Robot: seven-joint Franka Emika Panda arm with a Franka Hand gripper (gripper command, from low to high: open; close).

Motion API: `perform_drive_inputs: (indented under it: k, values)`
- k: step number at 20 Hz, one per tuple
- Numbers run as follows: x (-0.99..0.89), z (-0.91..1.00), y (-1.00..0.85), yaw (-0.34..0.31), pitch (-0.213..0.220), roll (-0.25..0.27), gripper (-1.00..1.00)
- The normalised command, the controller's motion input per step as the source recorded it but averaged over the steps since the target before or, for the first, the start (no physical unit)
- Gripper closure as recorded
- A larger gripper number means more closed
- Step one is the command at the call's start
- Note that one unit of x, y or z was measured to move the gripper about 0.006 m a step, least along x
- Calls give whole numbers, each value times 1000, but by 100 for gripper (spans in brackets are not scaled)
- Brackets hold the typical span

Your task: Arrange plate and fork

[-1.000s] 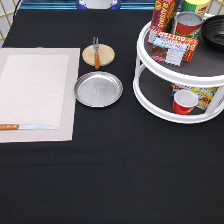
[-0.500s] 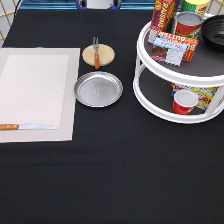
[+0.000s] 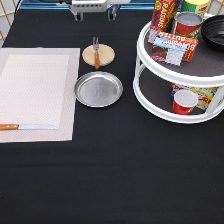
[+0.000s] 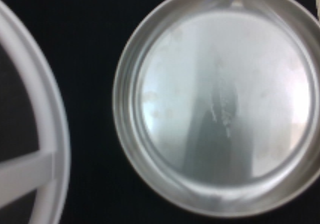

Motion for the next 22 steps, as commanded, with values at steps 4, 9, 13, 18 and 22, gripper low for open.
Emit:
perform_drive_inputs:
  k: [4,9,13,18,22]
  values:
    - [679,-141,-262,67,0,82,-100]
    - [522,-226,-311,79,0,74,-100]
    - [506,-297,-131,31,0,17,-100]
    - [378,-437,31,-16,0,-7,-100]
    - [277,-567,54,-36,0,-30,-100]
